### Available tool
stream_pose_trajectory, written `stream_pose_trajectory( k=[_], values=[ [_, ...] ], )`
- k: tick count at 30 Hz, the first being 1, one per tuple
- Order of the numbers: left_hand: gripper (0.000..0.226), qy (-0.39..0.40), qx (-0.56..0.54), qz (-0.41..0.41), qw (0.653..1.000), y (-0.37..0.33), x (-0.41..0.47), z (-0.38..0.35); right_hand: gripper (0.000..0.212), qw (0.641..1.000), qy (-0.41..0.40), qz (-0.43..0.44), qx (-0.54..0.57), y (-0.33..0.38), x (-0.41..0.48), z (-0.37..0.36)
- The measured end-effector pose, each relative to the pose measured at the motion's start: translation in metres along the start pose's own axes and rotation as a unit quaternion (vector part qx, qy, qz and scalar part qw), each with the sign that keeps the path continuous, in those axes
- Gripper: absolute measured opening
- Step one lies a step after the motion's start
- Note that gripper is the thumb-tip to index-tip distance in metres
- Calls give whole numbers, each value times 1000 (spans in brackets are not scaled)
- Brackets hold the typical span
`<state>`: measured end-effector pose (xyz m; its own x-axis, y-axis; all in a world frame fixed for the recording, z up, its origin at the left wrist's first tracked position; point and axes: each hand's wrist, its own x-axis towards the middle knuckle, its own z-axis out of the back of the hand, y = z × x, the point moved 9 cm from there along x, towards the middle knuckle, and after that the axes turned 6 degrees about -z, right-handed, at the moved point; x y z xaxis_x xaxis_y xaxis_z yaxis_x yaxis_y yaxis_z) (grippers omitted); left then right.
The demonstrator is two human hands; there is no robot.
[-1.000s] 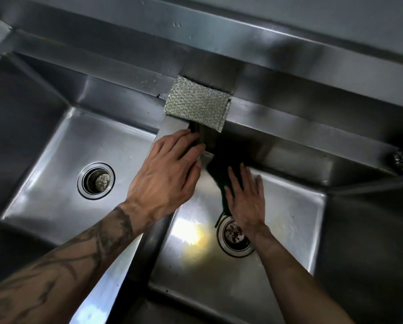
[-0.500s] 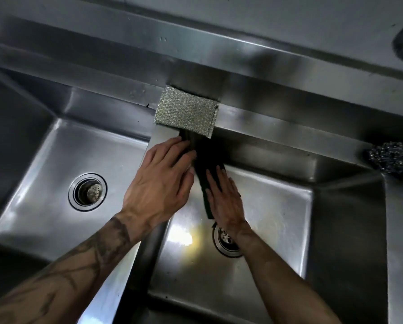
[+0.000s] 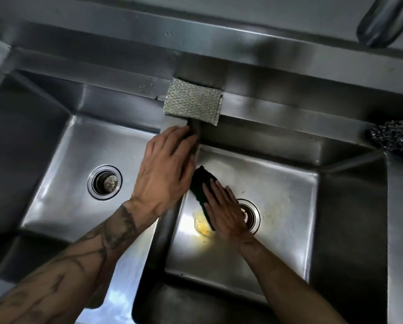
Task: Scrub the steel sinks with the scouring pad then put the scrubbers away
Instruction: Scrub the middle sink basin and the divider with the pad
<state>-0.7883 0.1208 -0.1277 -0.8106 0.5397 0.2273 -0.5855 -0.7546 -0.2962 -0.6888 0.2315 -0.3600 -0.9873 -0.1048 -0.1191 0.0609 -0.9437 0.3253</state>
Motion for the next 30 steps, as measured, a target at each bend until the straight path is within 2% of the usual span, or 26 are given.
stream_pose_trajectory(
  k=[4, 7, 10, 14, 22, 27, 30],
  values=[
    [54, 30, 71, 28, 997, 7, -43, 7, 54, 999, 21, -1, -26, -2, 22, -1],
    [58, 49, 73, 43, 995, 12, -64, -2, 53, 1000, 19, -4, 23, 10, 5, -6],
    [57, 39, 41, 43, 997, 16, -68, -5, 52, 997, 22, 56, 39, 31, -47, -9],
    [56, 27, 19, 38, 999, 15, -70, -5, 55, 980, 91, 167, 51, 49, -113, -26],
    [56, 32, 28, 38, 998, 17, -69, -6, 56, 981, 123, 152, 11, 59, -70, -34],
    [56, 36, 32, 40, 998, 15, -70, -7, 55, 961, 163, 222, 9, 58, -106, -36],
    [57, 38, 31, 40, 998, 14, -69, -6, 53, 959, 164, 233, 7, 58, -116, -37]
  ],
)
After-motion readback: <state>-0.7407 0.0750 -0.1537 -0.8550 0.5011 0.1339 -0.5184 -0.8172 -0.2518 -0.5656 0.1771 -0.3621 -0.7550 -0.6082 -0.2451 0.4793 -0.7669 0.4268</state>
